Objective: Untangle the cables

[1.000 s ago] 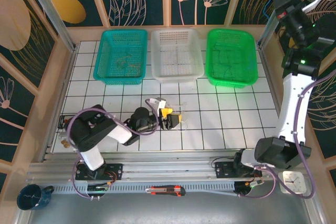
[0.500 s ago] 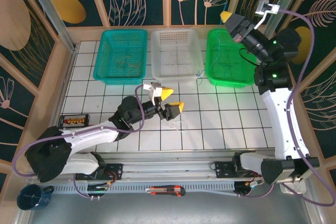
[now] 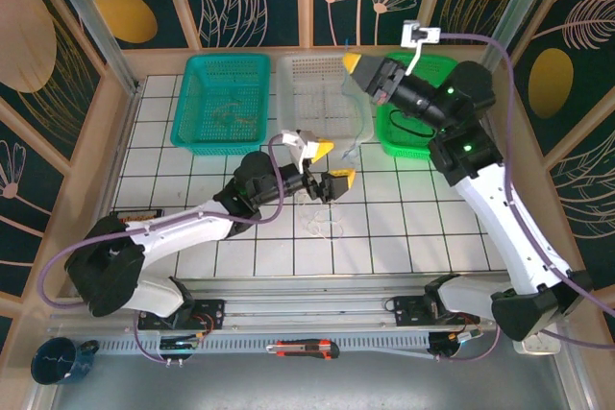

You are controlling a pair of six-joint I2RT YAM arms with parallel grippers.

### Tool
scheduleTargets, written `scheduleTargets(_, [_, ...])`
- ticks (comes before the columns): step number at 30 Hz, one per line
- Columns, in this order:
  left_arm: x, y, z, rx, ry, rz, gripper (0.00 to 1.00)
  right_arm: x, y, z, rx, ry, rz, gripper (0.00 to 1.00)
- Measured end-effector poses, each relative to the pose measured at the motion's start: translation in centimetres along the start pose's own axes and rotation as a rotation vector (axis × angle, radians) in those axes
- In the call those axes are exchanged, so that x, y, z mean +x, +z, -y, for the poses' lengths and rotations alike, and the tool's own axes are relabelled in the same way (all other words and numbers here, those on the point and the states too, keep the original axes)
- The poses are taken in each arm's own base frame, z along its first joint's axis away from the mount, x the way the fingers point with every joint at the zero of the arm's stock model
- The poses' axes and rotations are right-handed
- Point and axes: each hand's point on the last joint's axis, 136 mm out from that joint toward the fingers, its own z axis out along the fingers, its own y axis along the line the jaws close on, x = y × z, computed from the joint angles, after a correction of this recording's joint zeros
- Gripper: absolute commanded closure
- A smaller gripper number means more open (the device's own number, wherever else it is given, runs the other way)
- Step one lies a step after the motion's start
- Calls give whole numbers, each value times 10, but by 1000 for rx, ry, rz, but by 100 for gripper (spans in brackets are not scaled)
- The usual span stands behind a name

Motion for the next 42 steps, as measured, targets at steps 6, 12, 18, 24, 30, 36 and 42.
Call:
scheduleTargets(6, [-3, 9, -3, -1, 12, 6, 25, 37, 20, -18, -43, 11, -81, 100])
scheduleTargets(12, [24, 1, -9, -6, -15, -21, 62, 32, 28, -34, -62, -19, -83, 100])
scheduleTargets(18, [34, -10, -7, 11, -42, 15, 76, 23, 27, -42, -49, -37, -79, 100])
scheduleTargets(24, [26, -9, -3, 43, -41, 67, 66, 13, 24, -52, -42, -59, -77, 100])
scheduleTargets(30, [33, -4, -6, 51, -66, 71, 47, 3, 21, -62, -46, -71, -62, 100])
scheduleTargets(36, [40, -2, -8, 54, -82, 59, 44, 3, 21, -61, -43, -71, -59, 100])
scheduleTargets(42, [69, 0, -19, 26, -133, -18, 18, -16, 16, -81, -91, -111, 10, 100])
